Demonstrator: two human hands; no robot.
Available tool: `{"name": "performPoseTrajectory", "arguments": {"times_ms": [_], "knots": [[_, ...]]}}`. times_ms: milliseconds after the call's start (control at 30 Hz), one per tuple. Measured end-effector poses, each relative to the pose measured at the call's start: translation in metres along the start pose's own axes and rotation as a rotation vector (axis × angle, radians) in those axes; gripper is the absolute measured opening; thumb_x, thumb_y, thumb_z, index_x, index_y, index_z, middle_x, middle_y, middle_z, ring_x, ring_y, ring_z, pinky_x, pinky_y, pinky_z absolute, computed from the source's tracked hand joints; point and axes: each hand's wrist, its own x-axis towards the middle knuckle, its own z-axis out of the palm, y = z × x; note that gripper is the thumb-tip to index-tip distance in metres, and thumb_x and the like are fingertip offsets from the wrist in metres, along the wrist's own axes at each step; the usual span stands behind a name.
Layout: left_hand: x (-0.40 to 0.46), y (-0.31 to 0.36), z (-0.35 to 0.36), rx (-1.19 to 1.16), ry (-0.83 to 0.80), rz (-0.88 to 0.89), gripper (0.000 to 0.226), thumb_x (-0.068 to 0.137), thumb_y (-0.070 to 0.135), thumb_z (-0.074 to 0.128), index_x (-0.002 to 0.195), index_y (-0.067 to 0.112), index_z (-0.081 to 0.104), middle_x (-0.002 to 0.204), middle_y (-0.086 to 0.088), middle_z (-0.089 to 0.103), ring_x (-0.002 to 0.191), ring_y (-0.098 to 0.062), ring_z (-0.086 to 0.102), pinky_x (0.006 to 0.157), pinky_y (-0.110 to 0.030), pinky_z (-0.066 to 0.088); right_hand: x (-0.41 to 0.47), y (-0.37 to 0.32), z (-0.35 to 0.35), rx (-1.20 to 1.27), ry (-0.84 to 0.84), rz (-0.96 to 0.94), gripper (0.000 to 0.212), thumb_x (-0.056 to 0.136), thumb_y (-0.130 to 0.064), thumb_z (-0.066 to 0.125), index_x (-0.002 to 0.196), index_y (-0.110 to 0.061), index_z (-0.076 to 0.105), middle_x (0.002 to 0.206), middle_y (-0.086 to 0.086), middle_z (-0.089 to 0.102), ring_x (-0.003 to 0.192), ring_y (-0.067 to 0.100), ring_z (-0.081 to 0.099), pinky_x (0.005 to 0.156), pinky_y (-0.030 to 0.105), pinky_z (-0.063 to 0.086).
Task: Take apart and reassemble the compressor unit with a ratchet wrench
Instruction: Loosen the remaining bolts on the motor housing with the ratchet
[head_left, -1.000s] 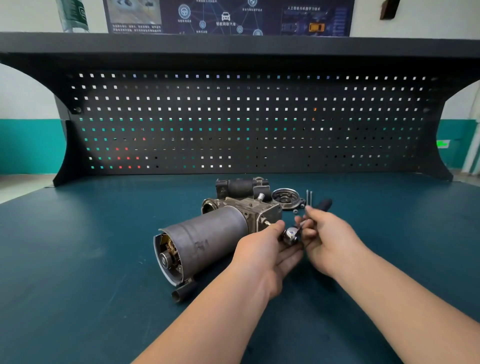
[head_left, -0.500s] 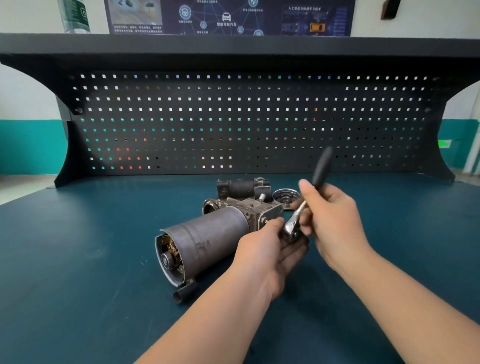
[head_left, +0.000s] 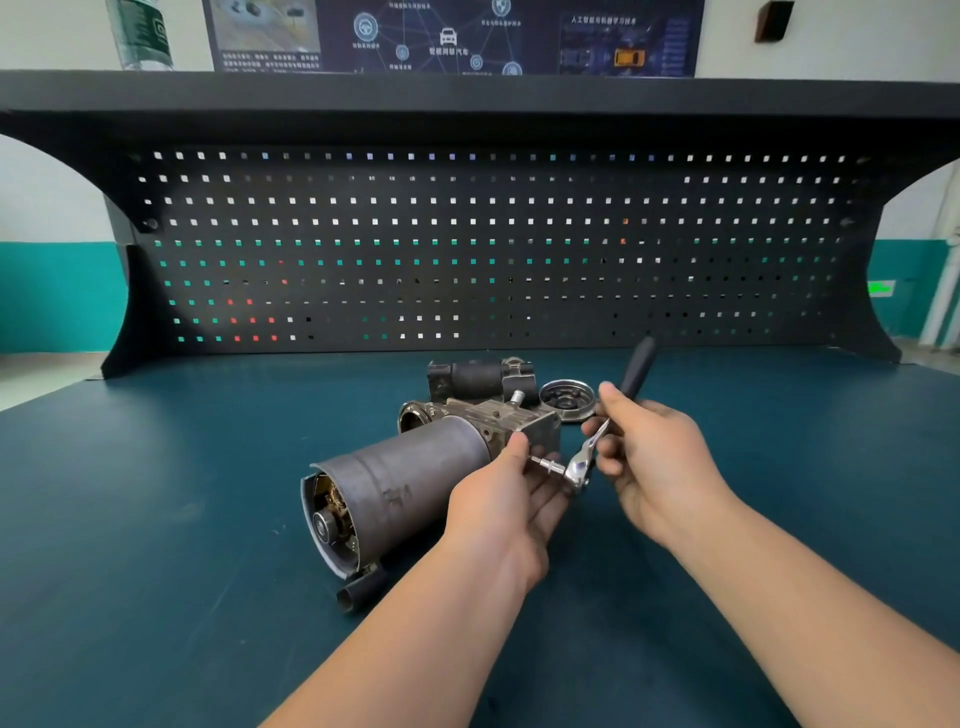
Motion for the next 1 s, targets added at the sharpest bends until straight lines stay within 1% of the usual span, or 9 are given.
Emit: {"name": "performPoseTrajectory", "arguments": {"times_ms": [300,400,467,567,633,733,800,900,1000], "knots": [[0.002,-0.013,0.0,0.099,-0.042,0.082,0.021,0.091,0.019,0.059,0.101,0.001,0.061,0.089,-0.013,0.069,0.075,-0.018,0.066,0.055,-0.022,0.055,0.019,-0.004,-0.016,-0.034,0.057,0.058,0.023,0.096,-0.015,0.054,0.077,-0.002,0.054,0.058,0.008,0.052,0.027,0.003,0.031,0.027,0.014,0.021],[0.0,-0.013,0.001,0.184,-0.055,0.184,0.019,0.089,0.018,0.062,0.094,0.0,0.065,0.089,-0.014,0.072,0.078,-0.019,0.07,0.061,-0.023,0.058,0.025,-0.016,-0.023,0.002,0.07,0.055,0.023,0.096,-0.014,0.053,0.076,-0.002,0.052,0.059,0.009,0.051,0.026,0.003,0.029,0.027,0.014,0.02],[-0.002,-0.013,0.002,0.412,-0.096,0.333,0.02,0.088,0.021,0.063,0.079,0.004,0.068,0.079,-0.01,0.072,0.072,-0.017,0.071,0.065,-0.028,0.059,0.029,-0.024,-0.031,0.036,0.105,0.013,0.024,0.097,-0.014,0.053,0.076,-0.003,0.05,0.059,0.009,0.051,0.026,0.004,0.029,0.028,0.013,0.02],[0.008,-0.012,0.014,1.468,0.012,0.798,0.041,0.088,0.036,0.058,0.058,0.008,0.057,0.055,-0.003,0.06,0.056,-0.016,0.059,0.057,-0.03,0.048,0.042,-0.023,-0.048,0.014,0.273,-0.077,0.024,0.097,-0.019,0.052,0.075,-0.008,0.05,0.062,0.008,0.056,0.028,0.004,0.036,0.029,0.015,0.026],[0.02,-0.016,0.034,1.921,0.083,0.942,0.039,0.088,0.036,0.057,0.06,0.011,0.048,0.061,0.0,0.052,0.063,-0.019,0.053,0.058,-0.027,0.035,0.05,-0.016,-0.057,-0.03,0.446,-0.125,0.022,0.096,-0.023,0.052,0.076,-0.014,0.049,0.062,0.004,0.059,0.029,0.003,0.043,0.03,0.015,0.032],[0.051,-0.023,0.071,2.038,0.081,0.882,0.009,0.088,0.016,0.057,0.092,0.009,0.06,0.096,-0.011,0.062,0.093,-0.029,0.062,0.066,-0.029,0.039,0.059,-0.003,-0.064,-0.057,0.585,-0.187,0.017,0.095,-0.024,0.052,0.082,-0.012,0.05,0.06,0.001,0.06,0.029,0.001,0.049,0.031,0.015,0.037],[0.077,-0.024,0.089,2.106,0.08,0.817,0.017,0.086,0.006,0.054,0.102,0.005,0.06,0.106,-0.014,0.062,0.1,-0.032,0.06,0.068,-0.031,0.042,0.065,0.003,-0.068,-0.065,0.616,-0.196,0.015,0.094,-0.024,0.051,0.087,-0.012,0.048,0.061,0.0,0.061,0.031,0.002,0.052,0.035,0.02,0.041],[0.109,-0.022,0.1,2.159,0.118,0.774,0.023,0.082,-0.003,0.049,0.099,0.004,0.063,0.104,-0.015,0.063,0.098,-0.033,0.06,0.067,-0.033,0.044,0.075,0.008,-0.073,-0.028,0.634,-0.167,0.013,0.096,-0.021,0.049,0.094,-0.011,0.041,0.065,0.004,0.062,0.041,0.012,0.059,0.046,0.028,0.044],[0.131,-0.021,0.1,2.171,0.123,0.765,0.022,0.081,-0.005,0.049,0.092,0.007,0.064,0.098,-0.013,0.064,0.08,-0.029,0.055,0.066,-0.031,0.044,0.083,0.011,-0.076,-0.055,0.65,-0.141,0.014,0.097,-0.021,0.047,0.098,-0.011,0.038,0.079,0.013,0.066,0.06,0.027,0.066,0.059,0.039,0.053]]}}
